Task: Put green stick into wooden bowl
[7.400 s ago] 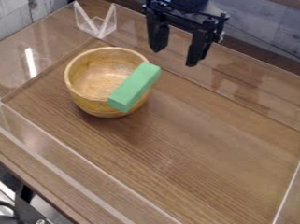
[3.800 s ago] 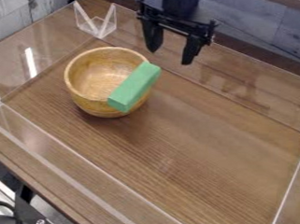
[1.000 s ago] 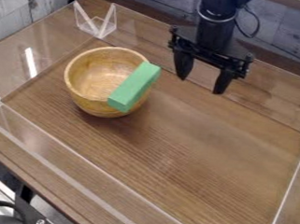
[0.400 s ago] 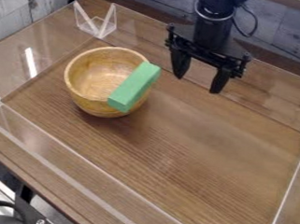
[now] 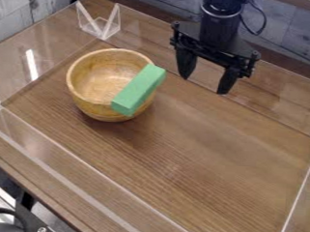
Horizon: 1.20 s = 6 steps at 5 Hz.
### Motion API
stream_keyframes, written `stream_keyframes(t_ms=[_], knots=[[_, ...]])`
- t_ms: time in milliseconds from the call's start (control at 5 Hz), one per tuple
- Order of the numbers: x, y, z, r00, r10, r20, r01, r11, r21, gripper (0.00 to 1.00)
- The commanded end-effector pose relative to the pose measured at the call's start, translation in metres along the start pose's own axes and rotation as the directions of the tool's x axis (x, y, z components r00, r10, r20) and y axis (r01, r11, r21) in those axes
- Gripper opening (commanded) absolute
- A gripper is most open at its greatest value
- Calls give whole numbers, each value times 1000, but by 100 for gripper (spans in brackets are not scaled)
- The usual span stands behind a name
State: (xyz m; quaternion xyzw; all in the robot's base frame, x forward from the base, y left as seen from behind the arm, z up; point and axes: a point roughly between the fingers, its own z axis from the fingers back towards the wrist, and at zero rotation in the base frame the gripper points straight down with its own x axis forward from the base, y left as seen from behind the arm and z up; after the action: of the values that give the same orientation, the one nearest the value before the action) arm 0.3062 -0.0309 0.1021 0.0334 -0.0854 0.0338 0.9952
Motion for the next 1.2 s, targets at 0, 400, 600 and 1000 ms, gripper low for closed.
stream_keyframes(t_ms=[0,400,600,1000], knots=[[10,-1,11,999,14,53,-13,1000,-7,100],[12,-1,7,999,11,46,-11,1000,-3,100],[12,0,6,999,11,38,-11,1000,-1,100],[12,2,10,1000,8,30,-8,1000,-4,100]])
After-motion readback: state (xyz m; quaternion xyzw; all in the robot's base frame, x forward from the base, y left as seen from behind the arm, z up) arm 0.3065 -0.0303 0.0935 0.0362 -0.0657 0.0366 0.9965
